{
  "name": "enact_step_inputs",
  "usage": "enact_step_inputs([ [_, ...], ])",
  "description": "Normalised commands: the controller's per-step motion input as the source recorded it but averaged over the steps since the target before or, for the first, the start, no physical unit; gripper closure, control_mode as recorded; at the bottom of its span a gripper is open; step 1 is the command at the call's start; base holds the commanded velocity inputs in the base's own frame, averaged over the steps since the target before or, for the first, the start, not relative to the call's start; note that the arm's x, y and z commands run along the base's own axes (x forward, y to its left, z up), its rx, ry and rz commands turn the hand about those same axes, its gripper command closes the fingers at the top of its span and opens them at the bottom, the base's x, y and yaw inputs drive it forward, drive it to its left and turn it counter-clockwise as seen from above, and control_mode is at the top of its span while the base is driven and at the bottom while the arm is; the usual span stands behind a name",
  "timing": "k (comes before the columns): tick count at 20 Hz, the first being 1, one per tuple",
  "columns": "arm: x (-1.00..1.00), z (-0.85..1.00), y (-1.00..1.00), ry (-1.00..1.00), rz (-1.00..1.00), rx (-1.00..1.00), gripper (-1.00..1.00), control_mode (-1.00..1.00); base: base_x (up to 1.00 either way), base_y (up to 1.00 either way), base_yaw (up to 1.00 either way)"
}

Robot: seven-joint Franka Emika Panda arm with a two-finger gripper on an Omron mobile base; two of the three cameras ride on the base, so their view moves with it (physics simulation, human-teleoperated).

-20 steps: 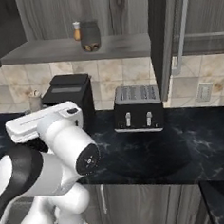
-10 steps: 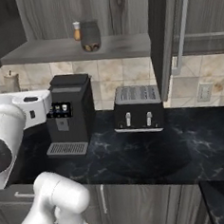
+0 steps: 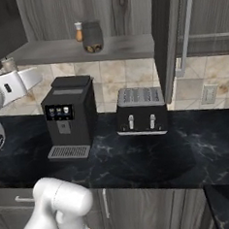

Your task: Pick the jar and candle from the dining table and place them in the open cabinet. Close the cabinet after placing the objects.

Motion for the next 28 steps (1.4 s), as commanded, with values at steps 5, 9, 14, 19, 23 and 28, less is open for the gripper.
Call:
enact_step_inputs([
  [5,0.7,0.4,-0.16,0.28,-0.12,-0.16,1.0,-1.0,0.0,0.0,0.0],
  [9,0.13,0.45,0.0,0.13,-0.05,0.08,1.0,-1.0,0.0,0.0,0.0],
  [14,0.0,-0.1,0.0,-0.04,-0.09,0.2,1.0,-1.0,0.0,0.0,0.0],
  [19,0.21,-0.31,0.01,-0.05,-0.04,0.12,1.0,-1.0,0.0,0.0,0.0],
  [23,0.53,-0.3,0.0,-0.15,0.01,0.12,1.0,-1.0,0.0,0.0,0.0],
  [28,0.65,-0.02,0.0,-0.02,0.12,0.0,1.0,-1.0,0.0,0.0,0.0],
])
